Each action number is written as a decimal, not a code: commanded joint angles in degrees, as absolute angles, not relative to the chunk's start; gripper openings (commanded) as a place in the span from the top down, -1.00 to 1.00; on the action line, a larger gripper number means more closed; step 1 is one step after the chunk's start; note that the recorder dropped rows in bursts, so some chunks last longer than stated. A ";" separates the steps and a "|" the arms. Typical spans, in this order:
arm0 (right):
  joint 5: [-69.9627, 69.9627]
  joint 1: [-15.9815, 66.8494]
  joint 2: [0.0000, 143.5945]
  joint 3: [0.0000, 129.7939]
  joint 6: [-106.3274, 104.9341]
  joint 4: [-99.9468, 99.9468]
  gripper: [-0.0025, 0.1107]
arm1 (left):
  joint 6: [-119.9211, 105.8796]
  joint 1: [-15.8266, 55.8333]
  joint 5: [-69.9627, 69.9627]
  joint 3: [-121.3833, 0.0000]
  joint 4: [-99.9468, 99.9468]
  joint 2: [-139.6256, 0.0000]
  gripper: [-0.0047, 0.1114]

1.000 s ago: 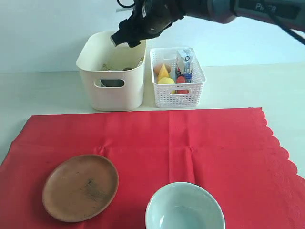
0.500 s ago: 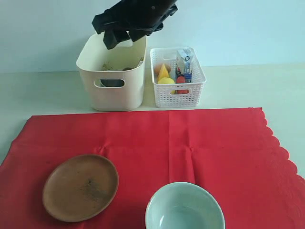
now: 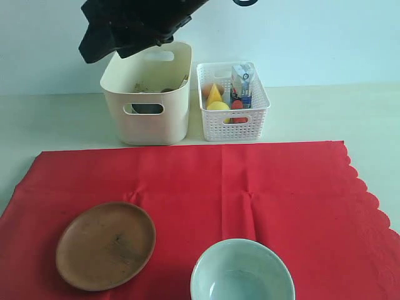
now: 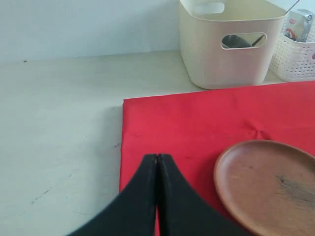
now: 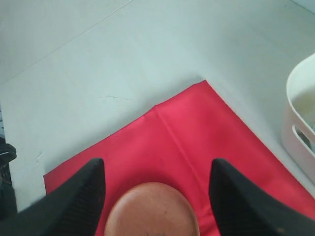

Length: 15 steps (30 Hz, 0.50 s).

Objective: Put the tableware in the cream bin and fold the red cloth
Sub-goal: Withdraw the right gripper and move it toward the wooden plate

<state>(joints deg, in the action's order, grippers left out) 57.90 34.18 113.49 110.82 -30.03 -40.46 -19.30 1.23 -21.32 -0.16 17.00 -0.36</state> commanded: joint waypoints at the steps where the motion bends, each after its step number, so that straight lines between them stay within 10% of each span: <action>1: 57.85 33.98 112.89 111.21 -31.09 -39.71 -0.08 | -19.20 1.07 -21.10 0.00 17.14 0.00 0.92; 15: 57.18 33.98 116.37 111.21 -31.60 -40.03 -0.08 | -19.20 1.07 -21.10 0.00 17.14 0.00 0.92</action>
<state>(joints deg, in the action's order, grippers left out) 55.61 34.18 115.88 110.82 -31.33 -40.22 -19.30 1.23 -21.32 -0.16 17.00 -0.36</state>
